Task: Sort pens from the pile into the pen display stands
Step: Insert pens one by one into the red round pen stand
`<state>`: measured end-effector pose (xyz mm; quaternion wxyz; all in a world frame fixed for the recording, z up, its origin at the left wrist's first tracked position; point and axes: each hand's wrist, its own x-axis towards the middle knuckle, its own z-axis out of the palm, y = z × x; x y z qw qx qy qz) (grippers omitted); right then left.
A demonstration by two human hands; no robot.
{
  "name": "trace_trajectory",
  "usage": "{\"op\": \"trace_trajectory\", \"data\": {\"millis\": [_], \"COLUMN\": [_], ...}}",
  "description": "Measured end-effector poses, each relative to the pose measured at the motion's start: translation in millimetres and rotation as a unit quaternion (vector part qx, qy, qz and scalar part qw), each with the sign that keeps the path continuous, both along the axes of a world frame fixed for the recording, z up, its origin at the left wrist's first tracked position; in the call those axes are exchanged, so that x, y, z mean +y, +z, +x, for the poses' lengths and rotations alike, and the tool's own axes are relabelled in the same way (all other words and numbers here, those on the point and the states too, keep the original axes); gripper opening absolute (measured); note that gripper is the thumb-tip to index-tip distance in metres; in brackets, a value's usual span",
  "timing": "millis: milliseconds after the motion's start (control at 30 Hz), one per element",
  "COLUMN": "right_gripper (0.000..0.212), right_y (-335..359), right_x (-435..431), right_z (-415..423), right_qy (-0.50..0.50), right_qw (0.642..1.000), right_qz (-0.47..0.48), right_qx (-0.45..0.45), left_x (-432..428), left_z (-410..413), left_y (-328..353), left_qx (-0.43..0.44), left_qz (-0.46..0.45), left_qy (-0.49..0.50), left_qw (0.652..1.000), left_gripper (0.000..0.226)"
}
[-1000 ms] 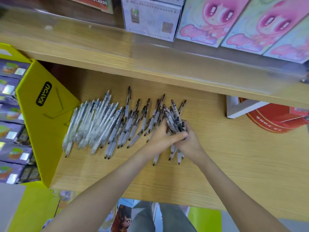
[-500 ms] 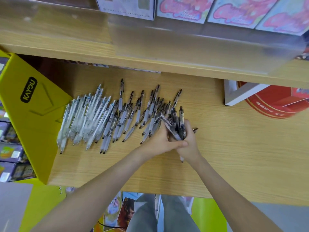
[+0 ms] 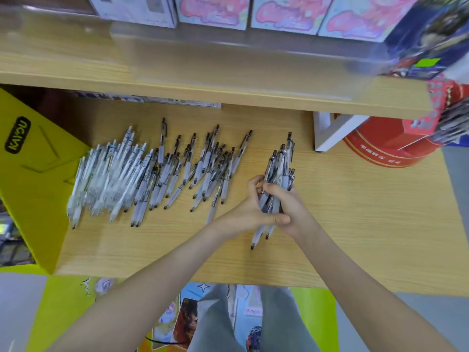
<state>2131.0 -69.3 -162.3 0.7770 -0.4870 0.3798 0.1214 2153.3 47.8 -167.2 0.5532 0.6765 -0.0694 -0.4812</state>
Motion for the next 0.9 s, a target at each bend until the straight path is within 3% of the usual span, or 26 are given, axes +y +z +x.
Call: {"op": "trace_trajectory", "data": {"millis": [167, 300, 433, 600, 733, 833, 900], "right_gripper": [0.031, 0.024, 0.020, 0.044, 0.107, 0.109, 0.121], "right_y": [-8.3, -11.1, -11.1, -11.4, -4.7, 1.4, 7.8], "right_x": [-43.4, -86.5, -127.2, -156.1, -165.0, -169.3, -173.9], "right_z": [-15.1, -20.7, -21.3, -21.6, -24.2, -27.4, -32.0], "right_qy": [0.084, 0.151, 0.222, 0.325, 0.411, 0.440, 0.475], "right_qw": [0.996, 0.988, 0.975, 0.944, 0.902, 0.882, 0.854], "right_qz": [0.020, 0.009, -0.006, -0.057, -0.126, -0.167, -0.210], "right_qx": [0.013, 0.017, 0.015, 0.014, 0.041, 0.031, 0.010], "left_x": [-42.5, -85.2, -132.3, -155.8, -156.1, -156.0, -156.0], "left_z": [-15.6, -31.7, -48.4, -60.5, -64.8, -68.9, -70.6], "left_y": [-1.3, 3.0, 3.9, 8.0, 13.4, 15.5, 15.5], "left_qx": [-0.016, -0.031, -0.068, -0.020, -0.012, -0.014, -0.009], "left_qz": [0.065, 0.090, 0.124, 0.065, 0.047, 0.046, 0.049], "left_qy": [-0.007, 0.071, 0.173, 0.216, 0.207, 0.203, 0.185], "left_qw": [0.998, 0.993, 0.975, 0.974, 0.977, 0.978, 0.981], "left_gripper": [0.113, 0.078, 0.056, 0.059, 0.051, 0.045, 0.047]}}
